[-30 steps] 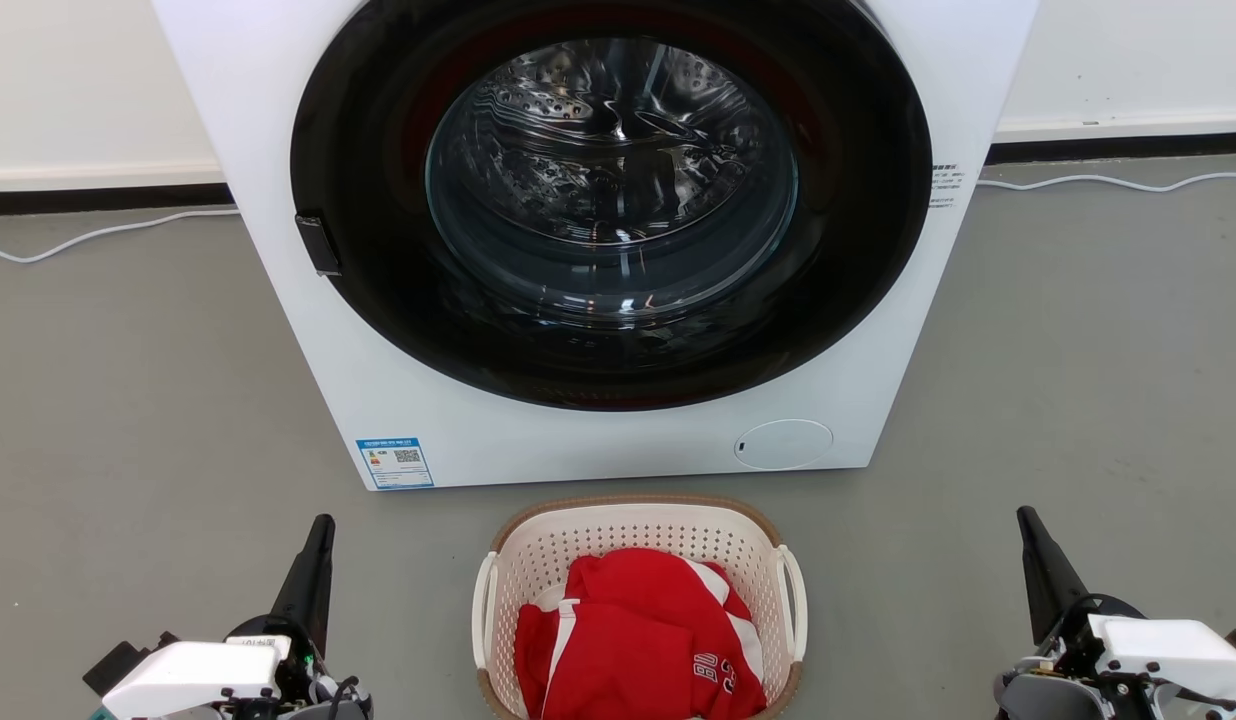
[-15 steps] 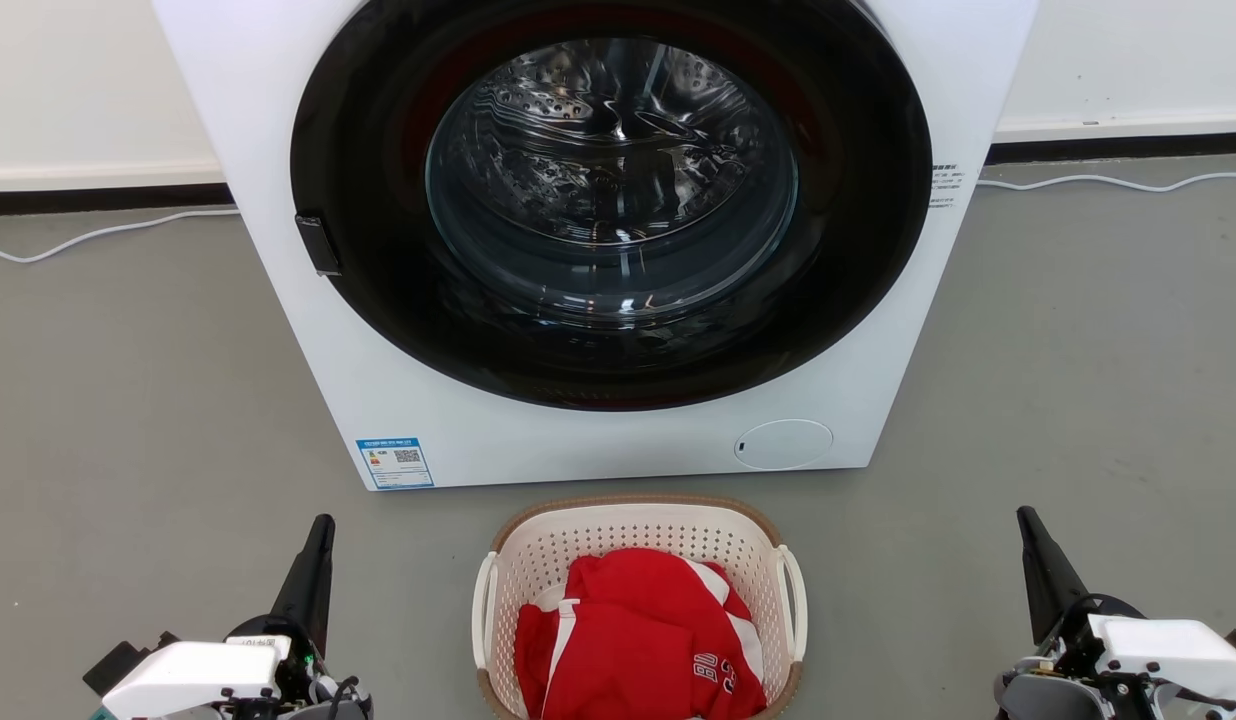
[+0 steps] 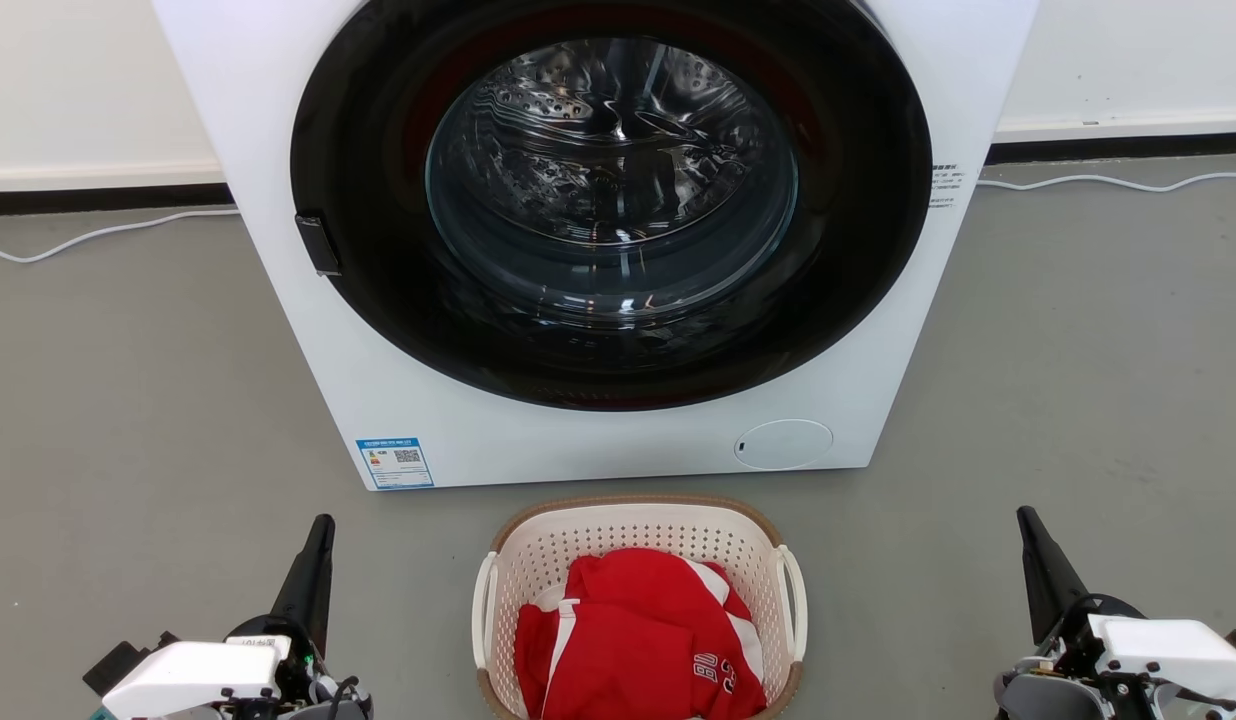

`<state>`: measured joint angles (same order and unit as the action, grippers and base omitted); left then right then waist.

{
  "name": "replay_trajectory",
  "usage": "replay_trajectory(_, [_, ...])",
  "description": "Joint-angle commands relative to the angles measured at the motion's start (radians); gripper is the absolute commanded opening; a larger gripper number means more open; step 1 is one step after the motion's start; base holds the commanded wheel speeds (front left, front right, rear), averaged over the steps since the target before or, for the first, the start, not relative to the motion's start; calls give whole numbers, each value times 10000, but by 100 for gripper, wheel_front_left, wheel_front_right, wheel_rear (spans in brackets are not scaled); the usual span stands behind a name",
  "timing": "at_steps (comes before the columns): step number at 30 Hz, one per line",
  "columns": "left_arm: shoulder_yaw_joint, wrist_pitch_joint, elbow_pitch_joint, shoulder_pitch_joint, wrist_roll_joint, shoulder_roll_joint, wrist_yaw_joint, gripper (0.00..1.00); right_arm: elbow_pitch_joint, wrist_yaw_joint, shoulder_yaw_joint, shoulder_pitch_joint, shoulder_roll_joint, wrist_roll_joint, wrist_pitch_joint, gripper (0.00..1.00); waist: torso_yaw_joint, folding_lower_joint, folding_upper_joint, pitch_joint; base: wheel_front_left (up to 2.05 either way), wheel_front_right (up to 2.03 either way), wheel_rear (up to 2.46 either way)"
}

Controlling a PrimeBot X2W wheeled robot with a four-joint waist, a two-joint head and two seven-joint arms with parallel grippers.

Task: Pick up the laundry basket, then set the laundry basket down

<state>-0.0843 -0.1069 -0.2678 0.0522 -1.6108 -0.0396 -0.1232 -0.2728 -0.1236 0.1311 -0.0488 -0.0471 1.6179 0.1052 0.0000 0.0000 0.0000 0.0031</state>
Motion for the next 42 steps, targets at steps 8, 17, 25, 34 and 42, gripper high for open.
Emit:
replay_trajectory(8, [4, 17, -269, -132, -2, 59, 4, 100, -226, 6, -42, 156, 31, 2, -2, 100, 0, 0, 0, 1, 0, 0, 0])
replay_trajectory(17, [111, 228, -327, -331, -19, 89, -2, 100, -144, 2, -213, 364, 49, -50, -201, 100, 7, 14, 0, -15, 0, 0, 0])
replay_trajectory(25, [218, 452, -251, -365, 78, 57, -7, 100, 54, -3, -400, 394, -30, -237, -457, 100, 22, 1, 0, 11, 0, 0, 0])
replay_trajectory(34, [378, 736, -377, -330, 600, -49, -12, 100, 119, -8, -560, 342, -171, -884, -727, 100, 30, 0, 0, 10, 0, 0, 0])
replay_trajectory(42, [280, 976, -434, -289, 1684, -65, -17, 100, 165, -13, -505, 272, -169, -2514, -962, 100, 49, 0, 0, 1, 0, 0, 0])
